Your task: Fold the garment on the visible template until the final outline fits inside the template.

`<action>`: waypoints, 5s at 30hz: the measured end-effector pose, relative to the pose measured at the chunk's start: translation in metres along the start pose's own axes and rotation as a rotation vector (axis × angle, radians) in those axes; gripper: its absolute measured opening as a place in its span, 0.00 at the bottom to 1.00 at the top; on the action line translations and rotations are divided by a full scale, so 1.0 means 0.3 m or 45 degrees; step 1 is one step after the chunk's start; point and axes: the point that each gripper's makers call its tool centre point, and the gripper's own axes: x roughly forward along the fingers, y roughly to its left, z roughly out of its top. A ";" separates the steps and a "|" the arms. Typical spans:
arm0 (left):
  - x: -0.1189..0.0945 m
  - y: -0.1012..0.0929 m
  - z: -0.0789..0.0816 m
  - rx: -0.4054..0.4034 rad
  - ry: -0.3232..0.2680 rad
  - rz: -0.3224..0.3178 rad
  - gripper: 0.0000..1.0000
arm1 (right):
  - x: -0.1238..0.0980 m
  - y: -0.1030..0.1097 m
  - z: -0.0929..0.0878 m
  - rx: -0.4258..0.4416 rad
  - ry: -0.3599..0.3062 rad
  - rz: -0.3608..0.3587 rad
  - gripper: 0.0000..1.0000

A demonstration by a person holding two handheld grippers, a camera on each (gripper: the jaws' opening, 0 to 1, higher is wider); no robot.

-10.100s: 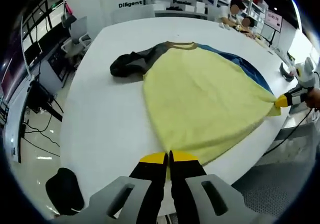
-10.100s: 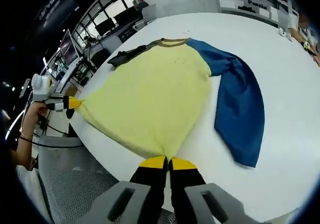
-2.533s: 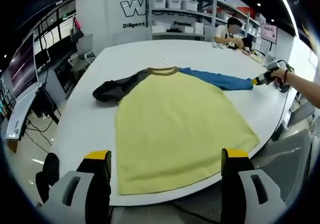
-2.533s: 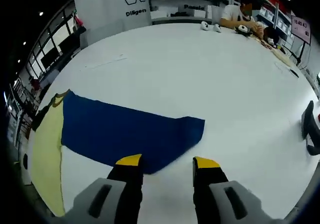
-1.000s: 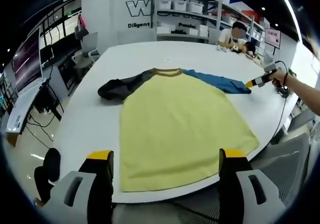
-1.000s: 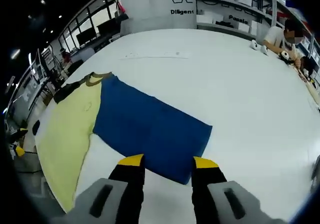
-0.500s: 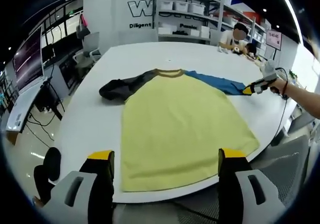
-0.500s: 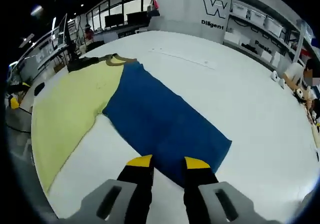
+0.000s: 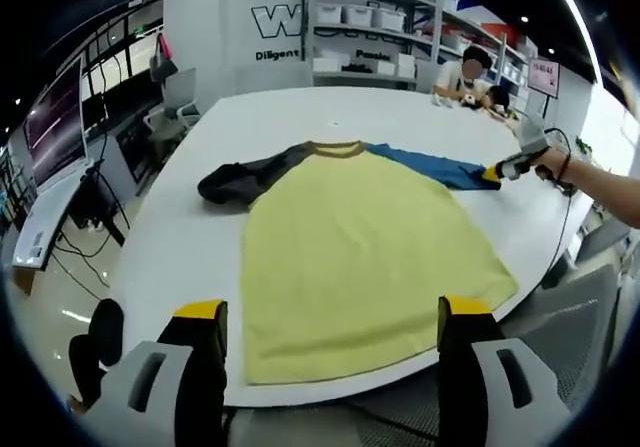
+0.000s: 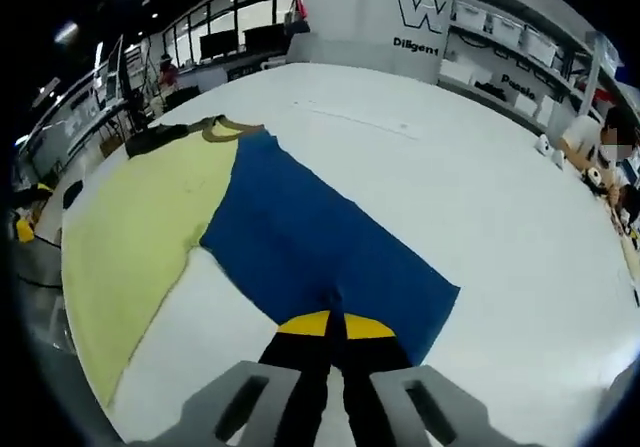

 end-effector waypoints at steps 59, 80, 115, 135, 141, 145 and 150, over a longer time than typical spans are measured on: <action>-0.105 0.129 0.030 0.047 0.034 -0.267 0.99 | 0.139 0.871 0.696 0.285 -0.283 0.348 0.00; -0.106 0.186 -0.016 -0.026 0.078 -0.190 0.99 | 0.351 1.210 0.610 0.127 -0.114 0.414 0.00; -0.133 0.196 0.001 -0.019 0.013 -0.132 0.99 | 0.279 1.261 0.542 0.048 -0.219 0.581 0.47; -0.134 0.154 0.001 0.025 0.011 -0.170 0.99 | 0.145 0.779 0.407 0.092 -0.252 0.280 0.52; -0.134 0.146 0.005 0.027 0.009 -0.178 0.99 | 0.137 0.687 0.333 0.124 -0.220 0.223 0.51; -0.133 0.141 0.004 0.024 0.013 -0.184 0.99 | 0.137 0.646 0.297 0.150 -0.198 0.202 0.50; -0.132 0.136 0.000 0.033 0.023 -0.189 0.99 | 0.135 0.583 0.247 0.192 -0.169 0.162 0.48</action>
